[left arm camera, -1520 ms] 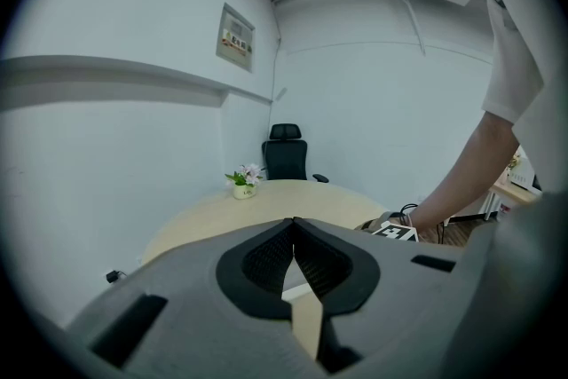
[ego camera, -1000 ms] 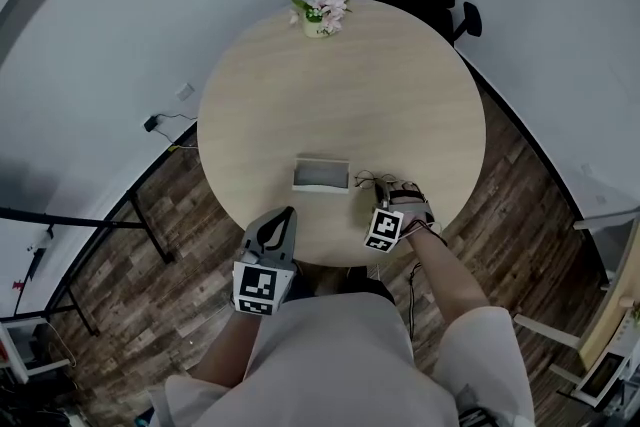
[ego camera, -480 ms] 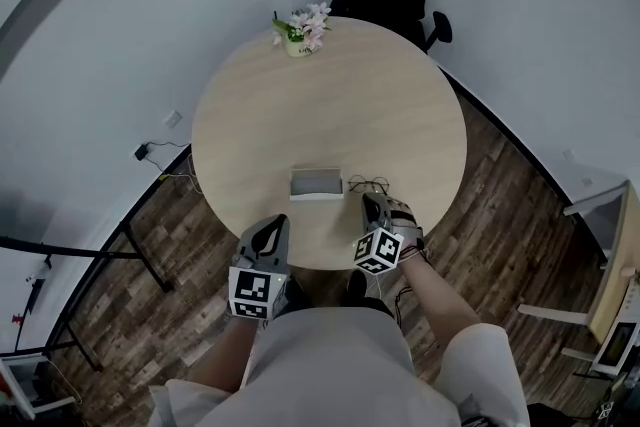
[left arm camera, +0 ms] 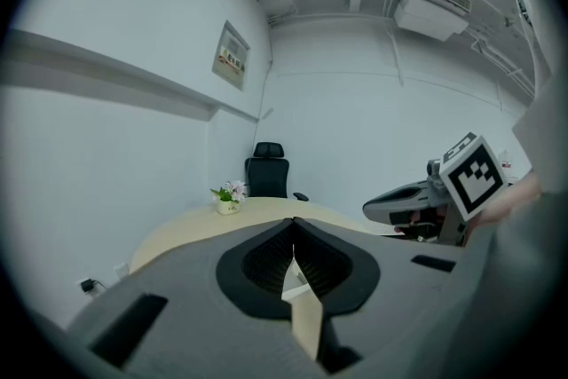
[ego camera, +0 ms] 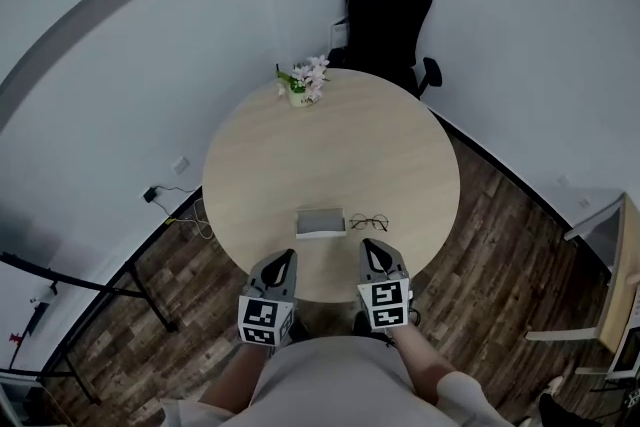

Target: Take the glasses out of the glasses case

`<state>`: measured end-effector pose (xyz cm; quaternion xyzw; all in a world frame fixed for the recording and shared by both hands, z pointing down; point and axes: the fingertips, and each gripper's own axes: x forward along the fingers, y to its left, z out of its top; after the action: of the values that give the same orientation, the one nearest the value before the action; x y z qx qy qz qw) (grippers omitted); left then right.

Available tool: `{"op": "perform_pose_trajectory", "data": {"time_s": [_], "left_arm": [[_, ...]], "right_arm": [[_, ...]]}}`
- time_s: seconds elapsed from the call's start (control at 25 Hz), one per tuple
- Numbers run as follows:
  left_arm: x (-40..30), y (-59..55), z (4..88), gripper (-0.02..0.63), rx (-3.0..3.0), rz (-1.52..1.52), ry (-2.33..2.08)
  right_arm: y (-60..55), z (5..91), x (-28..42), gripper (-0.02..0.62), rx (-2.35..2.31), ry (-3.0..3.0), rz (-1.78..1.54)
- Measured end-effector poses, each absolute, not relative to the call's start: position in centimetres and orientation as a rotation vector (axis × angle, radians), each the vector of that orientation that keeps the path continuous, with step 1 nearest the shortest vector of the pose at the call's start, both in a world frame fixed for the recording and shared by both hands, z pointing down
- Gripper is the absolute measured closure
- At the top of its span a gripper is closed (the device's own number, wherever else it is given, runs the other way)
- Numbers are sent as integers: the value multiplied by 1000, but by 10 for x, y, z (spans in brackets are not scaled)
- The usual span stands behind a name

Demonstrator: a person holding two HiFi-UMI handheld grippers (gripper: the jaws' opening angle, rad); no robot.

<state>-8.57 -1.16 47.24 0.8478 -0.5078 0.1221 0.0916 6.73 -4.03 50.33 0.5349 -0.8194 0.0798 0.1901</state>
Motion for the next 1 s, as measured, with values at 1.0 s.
{"op": "perform_pose_trajectory", "data": {"time_s": [1.0], "left_arm": [[-71, 5, 428, 597, 2515, 224, -1592]], "right_arm": [[-2, 438, 70, 583, 1636, -2503, 426]]}}
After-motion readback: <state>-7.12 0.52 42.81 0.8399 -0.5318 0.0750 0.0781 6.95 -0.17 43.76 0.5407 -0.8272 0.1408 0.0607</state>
